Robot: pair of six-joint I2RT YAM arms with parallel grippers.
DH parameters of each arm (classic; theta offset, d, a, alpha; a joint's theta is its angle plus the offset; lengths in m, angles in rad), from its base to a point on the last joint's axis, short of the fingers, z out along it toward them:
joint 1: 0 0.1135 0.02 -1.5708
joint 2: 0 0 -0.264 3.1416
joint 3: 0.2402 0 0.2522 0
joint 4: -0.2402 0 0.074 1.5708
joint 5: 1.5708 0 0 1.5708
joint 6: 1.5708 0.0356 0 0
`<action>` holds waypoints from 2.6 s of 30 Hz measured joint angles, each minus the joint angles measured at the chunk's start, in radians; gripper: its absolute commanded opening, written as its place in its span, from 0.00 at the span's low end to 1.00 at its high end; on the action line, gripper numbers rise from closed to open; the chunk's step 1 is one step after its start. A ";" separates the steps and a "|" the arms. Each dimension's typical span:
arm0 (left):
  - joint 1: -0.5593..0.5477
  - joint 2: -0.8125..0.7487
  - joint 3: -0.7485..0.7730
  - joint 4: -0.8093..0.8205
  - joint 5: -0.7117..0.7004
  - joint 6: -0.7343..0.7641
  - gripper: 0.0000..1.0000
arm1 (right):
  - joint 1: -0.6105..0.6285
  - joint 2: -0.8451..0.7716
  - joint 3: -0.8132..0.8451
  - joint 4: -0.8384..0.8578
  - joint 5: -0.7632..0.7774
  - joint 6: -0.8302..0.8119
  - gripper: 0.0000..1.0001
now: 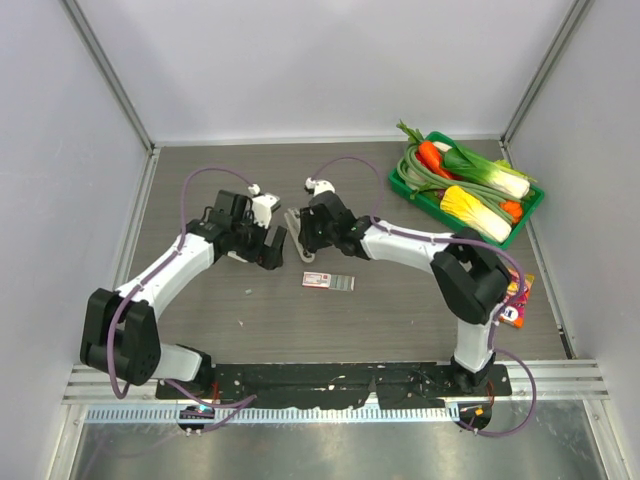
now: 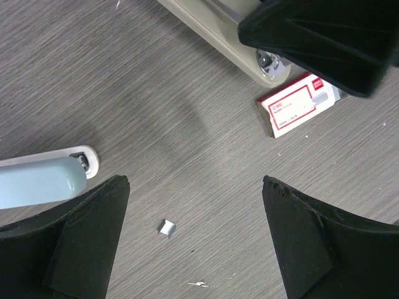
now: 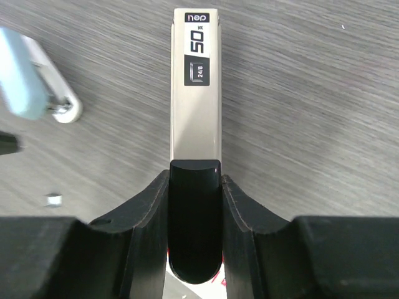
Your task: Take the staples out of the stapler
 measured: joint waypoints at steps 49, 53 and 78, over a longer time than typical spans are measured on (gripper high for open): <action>0.016 0.053 -0.063 0.196 0.144 0.070 0.00 | -0.008 -0.265 -0.464 0.602 -0.192 0.407 0.01; 0.008 0.053 -0.063 0.200 0.128 0.096 0.00 | -0.034 -0.280 -0.480 0.604 -0.238 0.399 0.01; -0.224 0.092 -0.257 0.621 -0.555 0.457 0.00 | -0.122 -0.375 -0.463 0.264 -0.437 -0.122 0.01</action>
